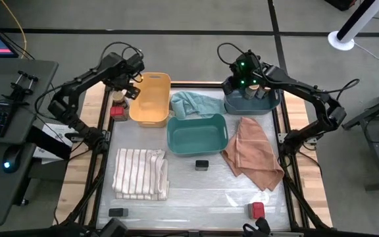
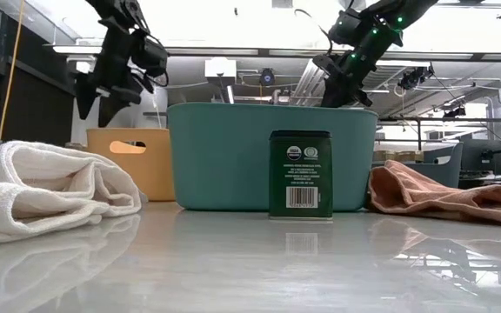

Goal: Sort spices by type
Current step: Put the gold seasoning bottle into the blue bin

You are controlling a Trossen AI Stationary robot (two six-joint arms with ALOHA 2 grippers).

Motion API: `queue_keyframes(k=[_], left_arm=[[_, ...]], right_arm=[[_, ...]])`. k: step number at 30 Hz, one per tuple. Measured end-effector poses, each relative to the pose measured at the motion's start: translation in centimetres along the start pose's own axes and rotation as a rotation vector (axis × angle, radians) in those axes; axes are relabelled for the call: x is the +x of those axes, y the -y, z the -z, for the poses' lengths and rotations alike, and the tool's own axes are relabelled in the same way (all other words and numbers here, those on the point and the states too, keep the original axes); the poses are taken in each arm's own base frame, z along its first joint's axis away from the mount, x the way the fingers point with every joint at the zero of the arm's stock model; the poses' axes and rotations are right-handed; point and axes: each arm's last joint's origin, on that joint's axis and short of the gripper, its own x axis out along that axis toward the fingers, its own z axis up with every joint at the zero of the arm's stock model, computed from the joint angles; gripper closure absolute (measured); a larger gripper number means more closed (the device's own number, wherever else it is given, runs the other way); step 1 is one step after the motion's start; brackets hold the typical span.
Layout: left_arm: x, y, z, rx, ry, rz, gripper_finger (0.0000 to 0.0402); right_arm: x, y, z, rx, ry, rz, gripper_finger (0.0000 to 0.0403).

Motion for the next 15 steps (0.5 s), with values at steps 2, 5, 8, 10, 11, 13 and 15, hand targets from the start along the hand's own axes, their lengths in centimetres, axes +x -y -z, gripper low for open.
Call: queue_keyframes(k=[2, 5, 8, 10, 11, 13, 15], left_arm=[[-0.1, -0.2, 0.1, -0.001, 0.012, -0.035, 0.0126], [-0.5, -0.6, 0.5, -0.018, 0.045, -0.043, 0.0204], [-0.5, -0.7, 0.6, -0.055, 0.105, -0.027, 0.032], [-0.2, -0.7, 0.9, -0.095, 0.138, -0.016, 0.0379], [-0.1, -0.6, 1.0, -0.118, 0.152, -0.011, 0.0385], [0.2, -0.5, 1.3, -0.19, 0.189, 0.003, 0.0384], [0.7, -0.3, 1.9, -0.242, 0.201, 0.005, 0.0394]], right_arm=[[0.0, -0.1, 0.1, -0.002, -0.01, -0.004, 0.0403], [0.0, -0.2, 0.3, -0.003, -0.029, -0.003, 0.0403], [0.1, -0.4, 0.4, -0.011, -0.033, -0.004, 0.0403], [0.1, -0.5, 0.4, -0.012, -0.033, -0.006, 0.0403], [0.1, -0.5, 0.4, -0.012, -0.034, -0.006, 0.0403], [0.1, -0.5, 0.4, -0.011, -0.034, -0.007, 0.0403], [0.1, -0.5, 0.4, -0.011, -0.035, -0.006, 0.0403]])
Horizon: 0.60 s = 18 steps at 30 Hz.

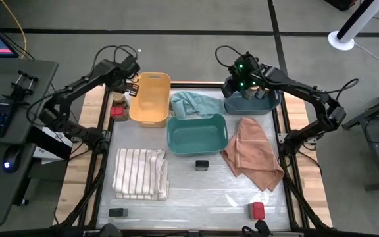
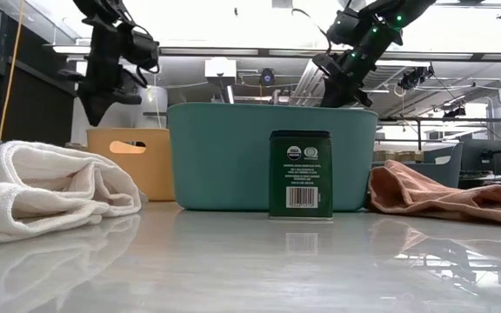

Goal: Sort spices by type
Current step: Put the gold seasoning bottle into the blue bin

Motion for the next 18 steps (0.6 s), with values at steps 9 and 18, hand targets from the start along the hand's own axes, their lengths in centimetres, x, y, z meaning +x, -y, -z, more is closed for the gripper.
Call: queue_keyframes(k=[9, 18], left_arm=[[1.1, 0.8, 3.6, -0.24, 0.138, 0.029, 0.0401], [2.7, 1.4, 5.4, -0.493, 0.279, -0.066, 0.0401]], right_arm=[[0.0, 0.0, 0.0, 0.01, -0.004, 0.004, 0.0403], [0.0, 0.0, 0.0, 0.027, 0.003, 0.002, 0.0403]])
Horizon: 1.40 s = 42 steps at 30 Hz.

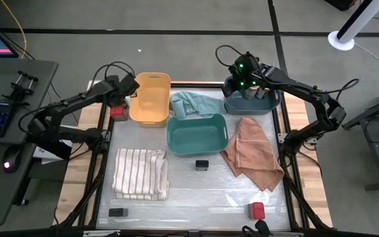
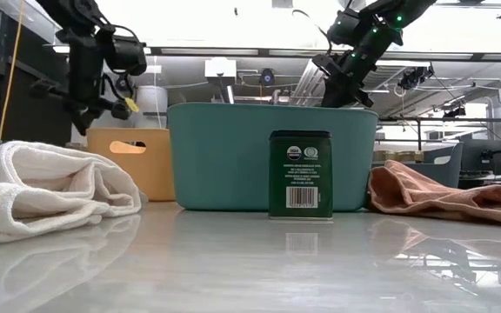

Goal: Sort spices by type
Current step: Put the gold seasoning bottle into the blue bin

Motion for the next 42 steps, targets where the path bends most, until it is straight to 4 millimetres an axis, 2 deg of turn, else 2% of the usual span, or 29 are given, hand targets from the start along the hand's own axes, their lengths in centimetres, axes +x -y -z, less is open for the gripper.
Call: queue_keyframes(k=[9, 16, 42], left_arm=[[1.7, 0.1, 1.7, -0.091, 0.007, 0.004, 0.0401], [1.6, 0.2, 1.8, -0.001, -0.03, 0.026, 0.0401], [-3.1, -0.9, 3.9, 0.091, -0.179, 0.348, 0.0401]], right_arm=[[0.0, 0.0, 0.0, 0.027, -0.005, -0.008, 0.0403], [0.0, 0.0, 0.1, 0.035, -0.009, -0.016, 0.0403], [0.1, -0.6, 0.2, 0.043, -0.021, -0.049, 0.0403]])
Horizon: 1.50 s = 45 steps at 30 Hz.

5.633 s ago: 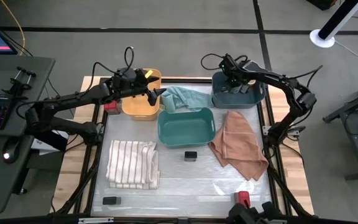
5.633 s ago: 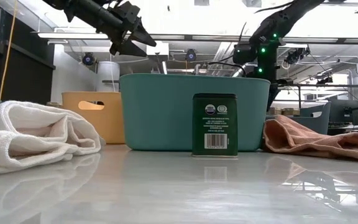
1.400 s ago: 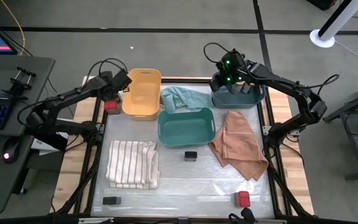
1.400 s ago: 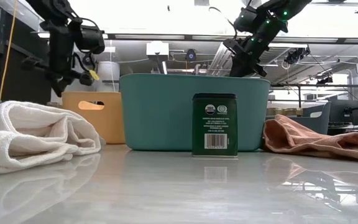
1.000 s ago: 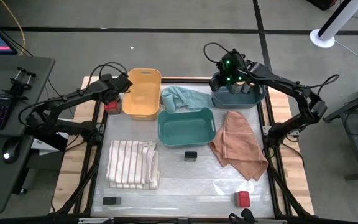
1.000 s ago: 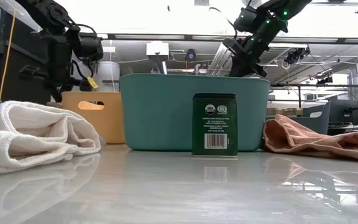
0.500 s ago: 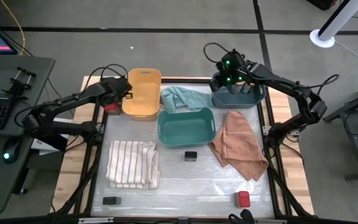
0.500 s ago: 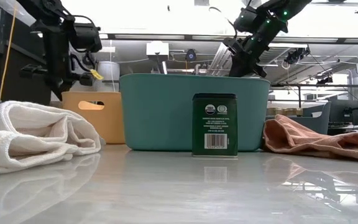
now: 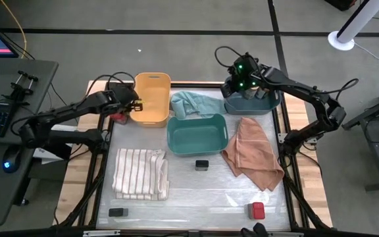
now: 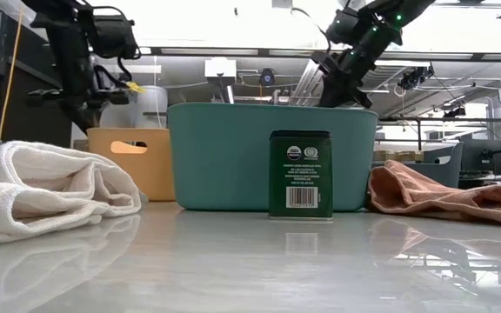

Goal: Sort spices by type
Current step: Put the gold seasoning bottle into the blue bin

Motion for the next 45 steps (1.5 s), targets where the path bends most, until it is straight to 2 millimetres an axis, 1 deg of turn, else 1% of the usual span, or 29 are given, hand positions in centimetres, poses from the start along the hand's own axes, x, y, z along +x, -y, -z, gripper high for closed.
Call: queue_keyframes(k=[7, 11, 20, 31, 40, 45], left_arm=[[-0.9, -0.4, 1.1, 0.055, -0.036, -0.015, 0.0401], [-1.4, -0.6, 1.6, 0.065, -0.071, 0.005, 0.0401], [-2.4, -0.1, 2.8, 0.117, -0.176, 0.129, 0.0401], [-3.6, 0.8, 4.8, 0.215, -0.336, 0.265, 0.0401], [-4.9, 1.2, 6.9, 0.393, -0.511, 0.396, 0.0401], [-5.2, 1.3, 7.4, 0.563, -0.52, 0.455, 0.0401]], right_arm=[[0.1, -0.4, 0.1, -0.006, -0.002, -0.008, 0.0403], [0.1, -0.4, 0.1, -0.006, 0.0, -0.009, 0.0403], [0.1, -0.4, 0.1, -0.006, 0.0, -0.009, 0.0403], [0.1, -0.4, 0.1, -0.012, 0.0, -0.009, 0.0403], [0.1, -0.4, 0.1, -0.013, 0.0, -0.008, 0.0403], [0.1, -0.4, 0.1, -0.014, 0.0, -0.008, 0.0403]])
